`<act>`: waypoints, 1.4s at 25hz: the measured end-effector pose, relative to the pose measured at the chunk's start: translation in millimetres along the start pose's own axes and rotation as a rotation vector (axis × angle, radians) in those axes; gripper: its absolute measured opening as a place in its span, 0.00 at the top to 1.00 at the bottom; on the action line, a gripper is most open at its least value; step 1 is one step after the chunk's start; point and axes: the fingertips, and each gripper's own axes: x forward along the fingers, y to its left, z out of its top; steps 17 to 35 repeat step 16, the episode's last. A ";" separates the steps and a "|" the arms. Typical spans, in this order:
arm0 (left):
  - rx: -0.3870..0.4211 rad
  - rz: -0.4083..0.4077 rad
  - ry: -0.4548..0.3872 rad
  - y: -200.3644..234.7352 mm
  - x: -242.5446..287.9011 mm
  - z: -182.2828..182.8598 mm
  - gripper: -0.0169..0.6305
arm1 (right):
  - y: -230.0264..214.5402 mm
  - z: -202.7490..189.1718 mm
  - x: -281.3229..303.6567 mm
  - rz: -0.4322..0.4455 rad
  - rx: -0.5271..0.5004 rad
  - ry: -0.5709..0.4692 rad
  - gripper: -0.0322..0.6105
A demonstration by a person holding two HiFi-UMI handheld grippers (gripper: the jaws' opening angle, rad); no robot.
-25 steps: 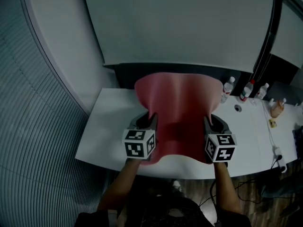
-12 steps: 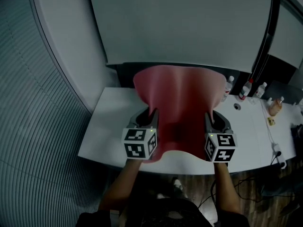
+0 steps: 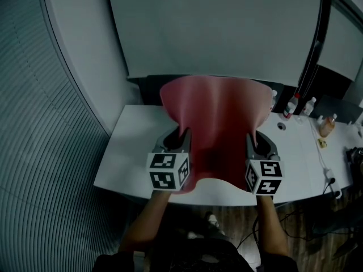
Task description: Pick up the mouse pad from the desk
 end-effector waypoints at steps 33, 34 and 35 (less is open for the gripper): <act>0.007 -0.005 -0.018 -4.7 3.3 3.0 0.85 | -8.9 2.9 -3.8 -0.023 -0.014 -0.022 0.83; 0.007 -0.005 -0.018 -4.7 3.3 3.0 0.85 | -8.9 2.9 -3.8 -0.023 -0.014 -0.022 0.83; 0.007 -0.005 -0.018 -4.7 3.3 3.0 0.85 | -8.9 2.9 -3.8 -0.023 -0.014 -0.022 0.83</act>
